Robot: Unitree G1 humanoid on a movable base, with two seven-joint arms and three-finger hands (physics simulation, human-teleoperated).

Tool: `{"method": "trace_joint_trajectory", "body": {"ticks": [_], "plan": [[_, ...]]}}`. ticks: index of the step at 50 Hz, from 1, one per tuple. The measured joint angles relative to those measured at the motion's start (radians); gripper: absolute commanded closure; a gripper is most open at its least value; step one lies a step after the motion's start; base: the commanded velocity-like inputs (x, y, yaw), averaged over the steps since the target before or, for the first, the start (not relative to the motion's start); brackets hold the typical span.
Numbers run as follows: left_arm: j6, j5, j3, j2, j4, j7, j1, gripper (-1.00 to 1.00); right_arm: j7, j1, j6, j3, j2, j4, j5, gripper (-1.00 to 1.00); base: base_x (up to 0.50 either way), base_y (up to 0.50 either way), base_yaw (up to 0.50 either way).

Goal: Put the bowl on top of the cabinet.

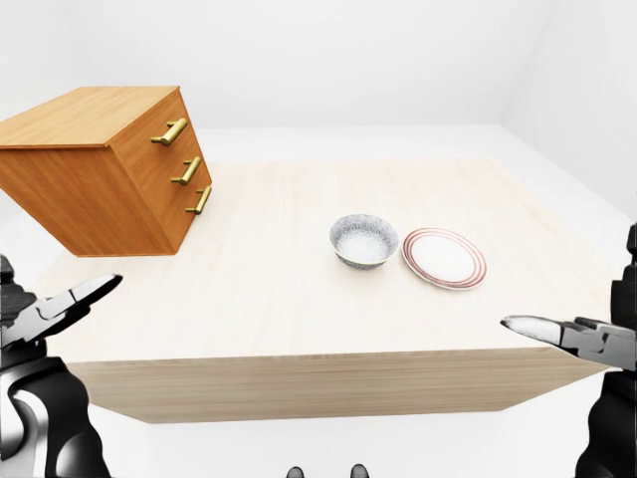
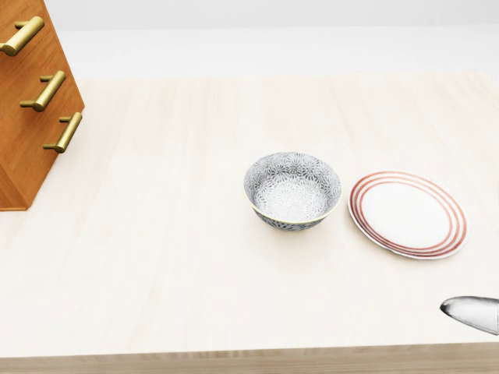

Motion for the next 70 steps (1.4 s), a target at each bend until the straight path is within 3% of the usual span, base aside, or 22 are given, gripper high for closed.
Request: {"method": "trace_joint_trajectory", "body": {"ticks": [8, 27, 38, 50, 70], "plan": [[0.0, -0.05, 0.06, 0.022, -0.046, 0.046, 0.004, -1.0, 0.013, 0.006, 0.0, -0.044, 0.005, -0.06, 0.018, -1.0, 0.28, 0.0, 0.0], [0.0, -0.119, 0.128, 0.049, -0.098, 0.095, 0.005, -1.0, 0.029, 0.012, 0.0, -0.062, 0.01, -0.099, 0.02, -1.0, 0.5, 0.0, 0.0], [0.0, -0.139, 0.145, 0.058, -0.112, 0.107, 0.001, -1.0, 0.027, 0.013, 0.0, -0.065, 0.007, -0.102, 0.024, -1.0, 0.5, 0.0, 0.0], [0.0, -0.154, 0.156, 0.061, -0.119, 0.11, 0.007, -1.0, 0.03, 0.032, 0.0, -0.059, 0.011, -0.105, 0.012, -1.0, 0.01, 0.01, 0.0], [0.0, -0.162, 0.16, 0.061, -0.129, 0.113, 0.009, -1.0, 0.024, 0.049, 0.0, -0.054, -0.005, -0.106, 0.018, -1.0, 0.0, 0.48, 0.0]]}}
